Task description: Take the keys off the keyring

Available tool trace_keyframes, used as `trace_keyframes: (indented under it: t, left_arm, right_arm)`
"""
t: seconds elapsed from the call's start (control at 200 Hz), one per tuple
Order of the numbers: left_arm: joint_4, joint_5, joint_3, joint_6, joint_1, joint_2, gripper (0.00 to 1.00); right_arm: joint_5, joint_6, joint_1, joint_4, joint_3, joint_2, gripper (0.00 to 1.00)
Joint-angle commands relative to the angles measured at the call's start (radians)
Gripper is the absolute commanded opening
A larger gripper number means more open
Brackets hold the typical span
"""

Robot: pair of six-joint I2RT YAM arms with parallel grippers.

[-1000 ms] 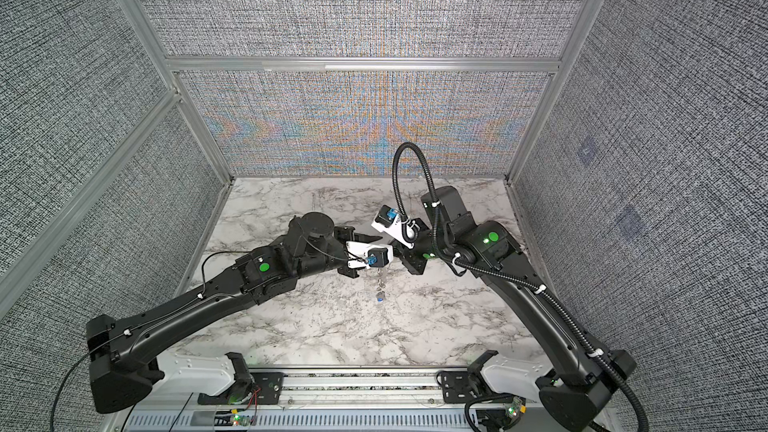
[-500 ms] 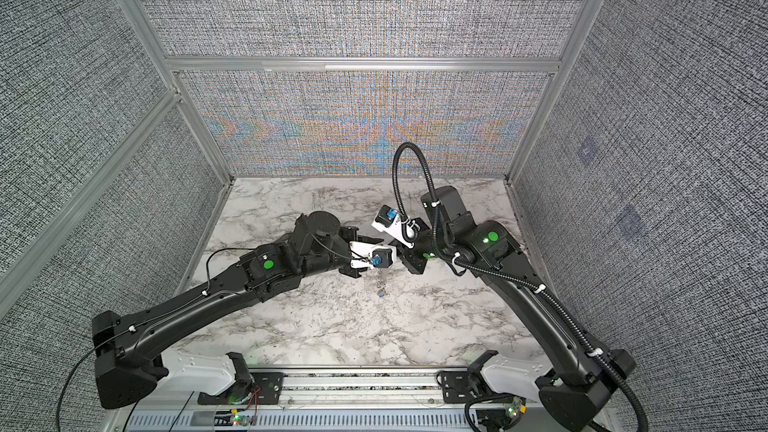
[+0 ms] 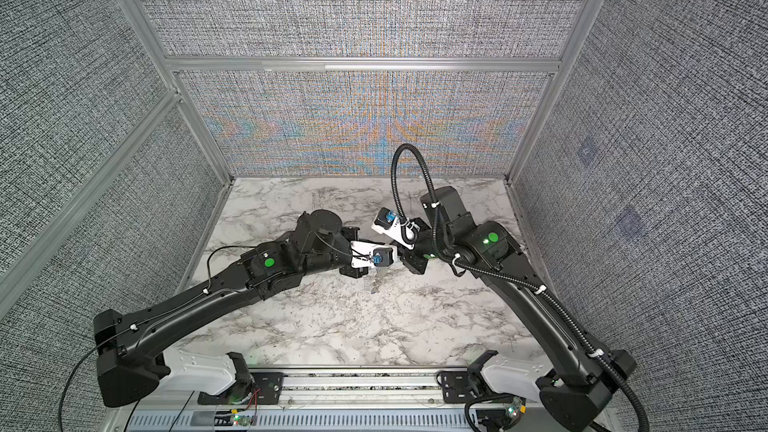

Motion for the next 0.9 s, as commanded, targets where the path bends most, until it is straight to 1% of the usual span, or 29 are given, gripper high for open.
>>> trace_keyframes:
  t: [0.0, 0.13, 0.18, 0.245, 0.355, 0.505, 0.685, 0.896]
  left_arm:
    - [-0.005, 0.058, 0.007, -0.044, 0.013, -0.004, 0.00]
    - [0.025, 0.128, -0.004, -0.099, 0.043, -0.026, 0.00]
    - [0.036, 0.153, -0.009, -0.117, 0.054, -0.032, 0.00]
    - [0.055, 0.179, -0.020, -0.145, 0.066, -0.043, 0.00]
    - [0.094, 0.232, -0.044, -0.203, 0.093, -0.059, 0.00]
    - [0.177, 0.294, -0.098, -0.281, 0.127, -0.089, 0.00]
    - [0.253, 0.351, -0.136, -0.359, 0.147, -0.108, 0.00]
    - [0.342, 0.401, -0.191, -0.442, 0.167, -0.130, 0.00]
  right_arm:
    - [-0.028, -0.009, 0.002, 0.030, -0.001, -0.012, 0.00]
    - [-0.013, -0.004, 0.002, 0.043, -0.009, -0.027, 0.01]
    - [-0.007, -0.003, 0.002, 0.052, -0.014, -0.036, 0.05]
    - [0.003, -0.001, 0.002, 0.063, -0.021, -0.049, 0.08]
    - [0.029, 0.009, 0.002, 0.088, -0.037, -0.075, 0.21]
    - [0.062, 0.024, 0.001, 0.129, -0.079, -0.125, 0.30]
    - [0.076, 0.037, 0.002, 0.184, -0.139, -0.162, 0.34]
    - [0.081, 0.024, 0.001, 0.253, -0.178, -0.191, 0.34]
